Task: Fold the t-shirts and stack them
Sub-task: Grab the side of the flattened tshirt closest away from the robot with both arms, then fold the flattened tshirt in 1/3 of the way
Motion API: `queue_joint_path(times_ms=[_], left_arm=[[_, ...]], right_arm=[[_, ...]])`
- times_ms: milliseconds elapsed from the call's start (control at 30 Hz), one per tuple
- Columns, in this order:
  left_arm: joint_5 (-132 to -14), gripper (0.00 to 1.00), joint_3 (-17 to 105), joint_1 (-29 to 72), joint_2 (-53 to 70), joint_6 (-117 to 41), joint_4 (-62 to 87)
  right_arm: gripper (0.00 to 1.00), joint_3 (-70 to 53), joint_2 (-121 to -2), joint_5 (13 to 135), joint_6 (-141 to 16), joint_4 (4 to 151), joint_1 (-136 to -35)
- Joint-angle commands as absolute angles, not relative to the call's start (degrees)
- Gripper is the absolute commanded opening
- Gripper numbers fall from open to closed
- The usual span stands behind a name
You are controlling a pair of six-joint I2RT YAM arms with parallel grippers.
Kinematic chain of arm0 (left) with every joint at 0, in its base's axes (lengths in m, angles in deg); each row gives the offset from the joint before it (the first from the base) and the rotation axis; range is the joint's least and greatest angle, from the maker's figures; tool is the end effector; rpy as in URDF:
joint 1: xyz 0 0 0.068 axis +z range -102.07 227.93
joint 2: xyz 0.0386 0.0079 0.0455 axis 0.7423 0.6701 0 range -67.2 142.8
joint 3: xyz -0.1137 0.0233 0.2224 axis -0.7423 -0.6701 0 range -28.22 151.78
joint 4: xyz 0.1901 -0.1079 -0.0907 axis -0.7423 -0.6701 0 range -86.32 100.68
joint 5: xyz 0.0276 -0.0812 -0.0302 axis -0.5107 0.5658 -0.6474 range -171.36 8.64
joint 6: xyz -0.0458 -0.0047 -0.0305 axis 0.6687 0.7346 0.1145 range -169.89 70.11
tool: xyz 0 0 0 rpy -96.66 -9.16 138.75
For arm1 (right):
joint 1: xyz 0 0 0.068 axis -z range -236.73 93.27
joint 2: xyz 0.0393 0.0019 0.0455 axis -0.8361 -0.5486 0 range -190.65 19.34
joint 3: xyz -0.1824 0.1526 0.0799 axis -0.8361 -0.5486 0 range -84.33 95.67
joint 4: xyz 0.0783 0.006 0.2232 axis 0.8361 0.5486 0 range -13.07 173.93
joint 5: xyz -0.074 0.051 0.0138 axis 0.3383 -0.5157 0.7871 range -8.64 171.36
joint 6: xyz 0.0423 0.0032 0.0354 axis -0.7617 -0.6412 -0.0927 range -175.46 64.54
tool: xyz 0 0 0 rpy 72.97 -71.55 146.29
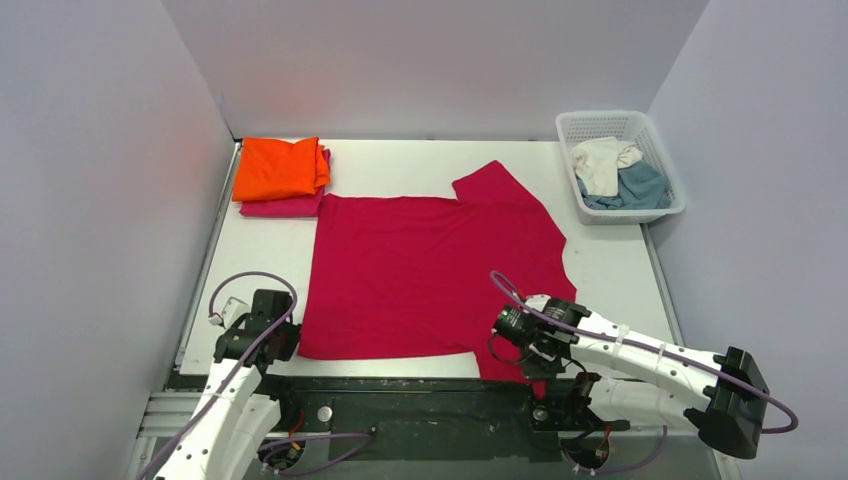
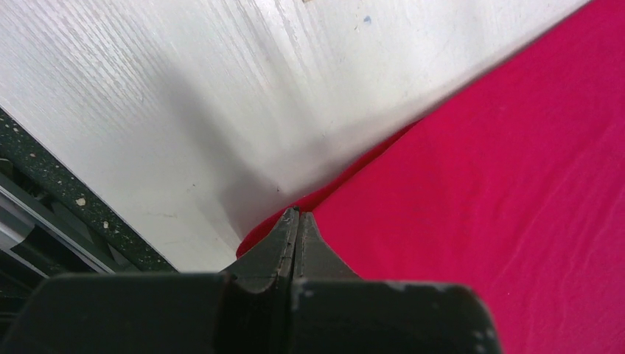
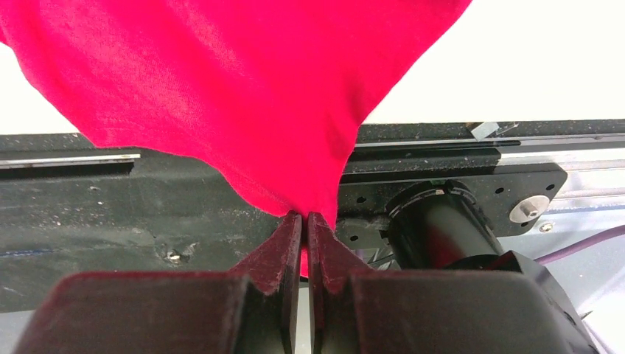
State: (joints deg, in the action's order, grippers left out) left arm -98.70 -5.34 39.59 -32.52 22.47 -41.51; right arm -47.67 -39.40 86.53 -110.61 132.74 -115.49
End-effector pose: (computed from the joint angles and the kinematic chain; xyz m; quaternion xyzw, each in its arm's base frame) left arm 0.0964 -0.0028 0.1661 -0.5393 0.7988 -0.0321 0.2646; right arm 0.0771 0.1204 0.1843 -0.0265 0.9931 0.0639 0.0951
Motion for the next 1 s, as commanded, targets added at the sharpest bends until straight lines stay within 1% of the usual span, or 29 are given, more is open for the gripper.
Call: queue_joint_path(times_ms=[0,167,367,533,667,833,867,967], left_arm=[[-97.83,0.0,-2.46,38.25,-32.58,24.81,-41.96],[-98.49,0.0,0.11,38.15,-30.32,24.46,-37.75],[-99.24,0.0,4.63,38.21,-22.43,23.44,-32.86],[-102.05,0.0,8.94,38.55,-16.74,21.8,-30.82],[-100.06,0.0,10.89,39.73,-11.64,20.34,-26.45],[-98.8,0.0,13.71,41.66,-5.7,18.2,-23.38],[-97.1,0.0,14.57,41.99,-5.16,17.03,-23.27],[-96.0,0.0,16.11,42.05,-4.03,13.55,-31.02]], right_arm=[[0.0,-44.47,-37.81,89.5,-107.55,137.78,-111.52],[0.0,-38.24,-40.17,91.9,-99.49,137.26,-103.52],[0.0,-28.17,-46.35,93.74,-91.18,135.36,-96.81],[0.0,-21.66,-53.68,98.15,-87.38,134.68,-93.24],[0.0,-15.34,-59.25,101.21,-85.25,133.96,-90.63],[0.0,-8.77,-63.99,101.18,-83.22,132.62,-87.86],[0.0,-8.28,-65.12,99.89,-82.92,132.62,-87.52],[0.0,-8.95,-65.89,96.24,-81.73,132.53,-87.41]])
